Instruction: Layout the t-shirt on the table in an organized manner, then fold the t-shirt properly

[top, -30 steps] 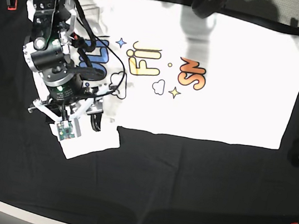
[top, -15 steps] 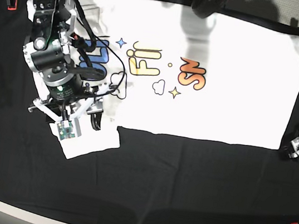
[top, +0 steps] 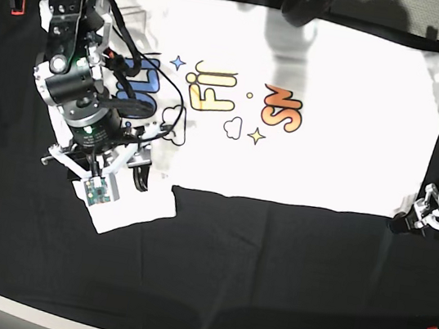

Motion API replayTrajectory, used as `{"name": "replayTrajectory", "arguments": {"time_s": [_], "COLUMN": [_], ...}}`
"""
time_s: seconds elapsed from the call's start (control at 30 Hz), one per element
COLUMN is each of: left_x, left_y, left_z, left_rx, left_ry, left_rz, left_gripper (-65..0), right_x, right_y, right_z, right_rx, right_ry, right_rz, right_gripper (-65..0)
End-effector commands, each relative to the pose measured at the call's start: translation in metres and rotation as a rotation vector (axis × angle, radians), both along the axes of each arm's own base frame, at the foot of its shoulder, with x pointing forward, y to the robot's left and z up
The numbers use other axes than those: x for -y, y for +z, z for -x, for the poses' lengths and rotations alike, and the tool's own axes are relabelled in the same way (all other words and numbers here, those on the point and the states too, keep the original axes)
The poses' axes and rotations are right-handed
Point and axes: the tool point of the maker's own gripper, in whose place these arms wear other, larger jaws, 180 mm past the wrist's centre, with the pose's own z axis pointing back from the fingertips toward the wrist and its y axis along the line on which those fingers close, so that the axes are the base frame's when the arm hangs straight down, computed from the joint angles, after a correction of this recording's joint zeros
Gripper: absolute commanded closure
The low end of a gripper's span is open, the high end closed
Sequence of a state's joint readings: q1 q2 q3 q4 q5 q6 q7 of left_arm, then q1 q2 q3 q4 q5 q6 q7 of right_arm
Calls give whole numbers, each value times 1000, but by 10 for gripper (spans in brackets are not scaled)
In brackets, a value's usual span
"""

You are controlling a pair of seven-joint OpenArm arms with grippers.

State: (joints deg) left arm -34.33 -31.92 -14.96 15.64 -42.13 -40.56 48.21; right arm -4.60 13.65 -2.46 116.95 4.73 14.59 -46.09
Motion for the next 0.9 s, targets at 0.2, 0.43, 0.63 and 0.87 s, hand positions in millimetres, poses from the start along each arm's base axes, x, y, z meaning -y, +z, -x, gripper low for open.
{"name": "replayTrajectory", "arguments": {"time_s": [0.2,0.43,0.63,0.87], "left_x": [0,0,-1,-2], "left_y": [2,3,3,4], "left_z": [1,1,0,-3], "left_rx": [-26,-26,-22,-6], "left_ry": [-22,-22,-18,-5], "left_rz": [-2,-3,-4,-5], "left_gripper": [-236,-182,0,0], "right_x": [-1,-1,-1,4], "right_y": [17,17,18,24], "right_z": [-7,-7,-7,-21], "right_rx": [67,67,73,110], "right_ry": [6,6,8,-4], "right_rz": [-12,-12,-14,4], "right_gripper": [-286,-286,-286,-286]}}
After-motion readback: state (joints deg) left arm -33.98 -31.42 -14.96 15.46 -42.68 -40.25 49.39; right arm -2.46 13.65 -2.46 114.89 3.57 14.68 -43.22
